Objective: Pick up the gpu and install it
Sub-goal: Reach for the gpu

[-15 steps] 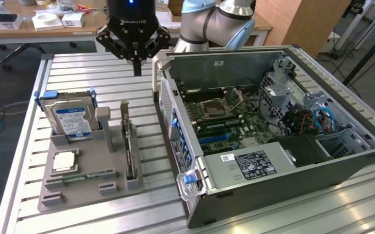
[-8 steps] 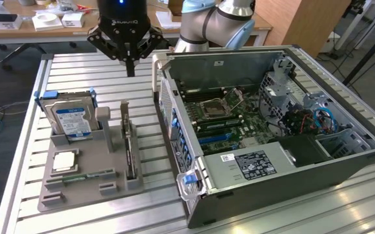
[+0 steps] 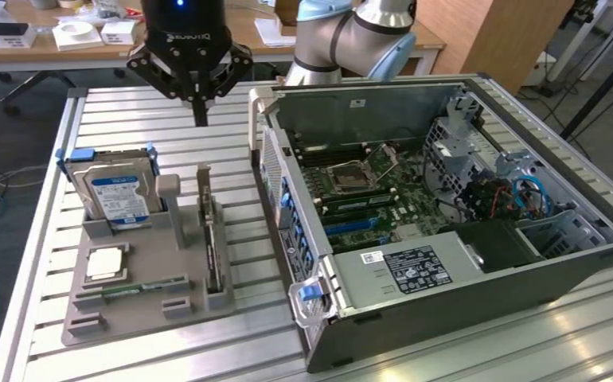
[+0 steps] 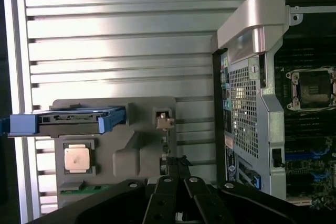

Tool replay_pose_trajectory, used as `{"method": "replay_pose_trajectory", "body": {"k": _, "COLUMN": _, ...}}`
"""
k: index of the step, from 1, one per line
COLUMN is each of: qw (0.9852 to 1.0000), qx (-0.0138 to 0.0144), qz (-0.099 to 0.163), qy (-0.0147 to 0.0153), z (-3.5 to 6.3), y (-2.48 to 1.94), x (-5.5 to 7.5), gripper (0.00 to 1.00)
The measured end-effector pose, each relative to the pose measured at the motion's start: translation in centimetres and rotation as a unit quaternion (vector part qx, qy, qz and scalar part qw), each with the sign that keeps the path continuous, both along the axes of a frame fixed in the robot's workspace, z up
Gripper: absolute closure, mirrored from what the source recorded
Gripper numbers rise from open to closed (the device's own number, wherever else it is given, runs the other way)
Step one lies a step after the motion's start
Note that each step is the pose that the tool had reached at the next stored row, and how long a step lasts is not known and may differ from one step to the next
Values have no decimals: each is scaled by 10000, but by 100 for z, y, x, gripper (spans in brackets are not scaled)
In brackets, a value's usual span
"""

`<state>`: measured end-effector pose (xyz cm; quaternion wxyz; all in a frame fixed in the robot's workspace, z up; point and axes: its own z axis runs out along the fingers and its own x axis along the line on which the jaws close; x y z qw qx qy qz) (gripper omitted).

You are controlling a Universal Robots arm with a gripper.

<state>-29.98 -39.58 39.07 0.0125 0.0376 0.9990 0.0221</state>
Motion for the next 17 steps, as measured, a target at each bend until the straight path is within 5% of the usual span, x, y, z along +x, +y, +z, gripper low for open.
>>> {"method": "replay_pose_trajectory", "body": {"k": 12, "qw": 10000, "qx": 0, "qz": 0, "qy": 0, "z": -2, "y": -1, "x": -62, "gripper": 90}}
{"method": "replay_pose_trajectory", "body": {"k": 17, "qw": 10000, "qx": 0, "qz": 0, "qy": 0, "z": -2, "y": -46, "x": -67, "gripper": 90}}
